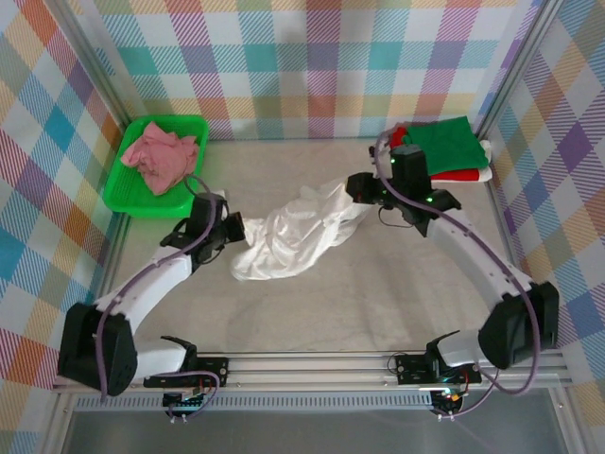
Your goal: Fold and stack the t-shirts
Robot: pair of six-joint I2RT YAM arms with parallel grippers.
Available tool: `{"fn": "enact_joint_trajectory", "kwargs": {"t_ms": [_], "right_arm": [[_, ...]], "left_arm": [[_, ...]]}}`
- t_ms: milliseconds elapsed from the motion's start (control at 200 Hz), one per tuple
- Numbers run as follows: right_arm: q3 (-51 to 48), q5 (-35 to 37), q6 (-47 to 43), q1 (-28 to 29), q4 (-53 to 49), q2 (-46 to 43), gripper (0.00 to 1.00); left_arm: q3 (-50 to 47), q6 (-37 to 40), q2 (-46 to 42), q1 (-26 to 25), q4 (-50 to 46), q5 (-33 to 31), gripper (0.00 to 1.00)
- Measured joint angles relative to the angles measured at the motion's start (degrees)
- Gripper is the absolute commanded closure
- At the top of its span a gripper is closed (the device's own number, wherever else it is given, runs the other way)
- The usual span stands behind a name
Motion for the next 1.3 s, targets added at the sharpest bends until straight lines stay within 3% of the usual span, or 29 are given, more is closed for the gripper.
{"fn": "enact_joint_trajectory", "kwargs": {"t_ms": [125, 250, 420, 655, 770, 870, 960, 1070, 1115, 1225, 1300], "right_arm": [[3.52, 1.25, -1.81, -1.09, -4.07, -5.18, 1.0], [7.67, 7.02, -5.07, -1.88, -8.2, -10.6, 1.0], [9.11, 11.58, -8.83, -2.14, -9.49, -19.82, 1.0], [8.72, 10.01, -10.54, -2.14, -10.51, -29.53, 1.0], [8.81, 9.6, -10.75, -2.14, -11.78, -33.68, 1.0], [11.02, 10.38, -10.75, -2.14, -14.01, -35.08, 1.0], [15.98, 12.9, -10.95, -2.14, -15.69, -32.2, 1.0], [22.21, 16.04, -11.43, -2.14, -15.52, -22.73, 1.0], [24.26, 16.79, -11.45, -2.14, -14.62, -16.9, 1.0], [25.94, 17.18, -11.08, -2.34, -10.05, -1.73, 1.0], [26.16, 16.92, -10.12, -2.64, -7.72, 8.92, 1.0]], "left_arm": [[7.52, 3.91, -6.54, 0.11, -5.6, -4.09, 1.0], [13.77, 7.87, -11.91, 0.57, -10.69, -7.58, 1.0], [22.99, 11.17, -15.13, 1.53, -17.31, -8.46, 1.0], [28.57, 9.57, -16.52, 1.6, -24.0, 5.31, 1.0], [29.09, 5.51, -18.38, 1.18, -26.38, 14.53, 1.0], [29.11, 1.42, -21.68, 0.85, -27.21, 18.82, 1.0], [30.23, -0.98, -23.69, 0.72, -28.68, 18.34, 1.0], [30.75, -2.62, -22.34, 0.81, -29.27, 13.94, 1.0], [29.81, -3.1, -19.54, 1.22, -28.89, 12.09, 0.84], [24.0, -4.28, -8.35, 3.41, -24.44, 8.46, 0.59], [19.19, -4.59, 1.75, 4.83, -21.73, 4.28, 0.53]]}}
